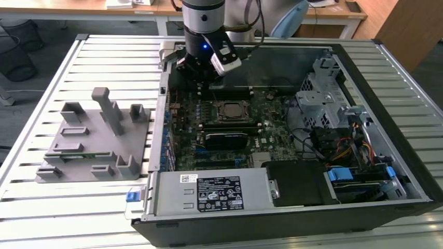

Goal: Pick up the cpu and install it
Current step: 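Install the first cpu locking lever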

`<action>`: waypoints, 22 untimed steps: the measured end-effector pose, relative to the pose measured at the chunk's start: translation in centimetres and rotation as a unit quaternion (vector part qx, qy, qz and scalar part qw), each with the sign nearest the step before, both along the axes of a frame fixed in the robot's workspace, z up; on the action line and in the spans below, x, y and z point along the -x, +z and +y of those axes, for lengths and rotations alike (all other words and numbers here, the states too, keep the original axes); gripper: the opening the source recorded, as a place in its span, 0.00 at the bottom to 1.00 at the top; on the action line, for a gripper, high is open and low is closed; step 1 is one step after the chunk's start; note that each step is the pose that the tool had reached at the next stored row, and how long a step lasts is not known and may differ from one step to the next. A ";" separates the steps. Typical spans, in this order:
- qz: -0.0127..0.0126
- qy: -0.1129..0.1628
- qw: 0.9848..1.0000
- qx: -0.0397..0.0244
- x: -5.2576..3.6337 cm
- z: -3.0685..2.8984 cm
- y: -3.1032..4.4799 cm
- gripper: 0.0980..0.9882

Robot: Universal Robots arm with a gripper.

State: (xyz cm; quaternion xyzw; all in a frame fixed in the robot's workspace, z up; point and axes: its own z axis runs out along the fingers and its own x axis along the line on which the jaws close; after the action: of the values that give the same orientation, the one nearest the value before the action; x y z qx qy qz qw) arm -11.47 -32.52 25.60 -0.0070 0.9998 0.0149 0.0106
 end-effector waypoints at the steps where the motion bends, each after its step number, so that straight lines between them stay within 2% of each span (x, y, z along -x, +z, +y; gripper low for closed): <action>1: 0.000 0.000 1.000 0.000 0.02 0.28 -0.01 0.01; 6: -0.001 0.000 1.000 0.000 0.11 1.37 -0.03 0.01; 9: -0.001 0.002 1.000 -0.001 -0.21 1.51 -0.03 0.01; 12: -0.001 0.003 1.000 -0.002 -1.32 1.52 -0.03 0.01; 19: -0.001 0.003 1.000 -0.004 -4.53 1.54 -0.05 0.01; 20: -0.001 0.003 1.000 -0.007 -4.96 1.53 -0.07 0.01; 22: -0.001 0.003 1.000 -0.022 -5.27 1.50 -0.12 0.01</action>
State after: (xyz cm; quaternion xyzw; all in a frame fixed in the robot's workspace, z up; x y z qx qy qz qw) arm -6.20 -31.02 25.48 -0.0099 0.9992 0.0368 0.0114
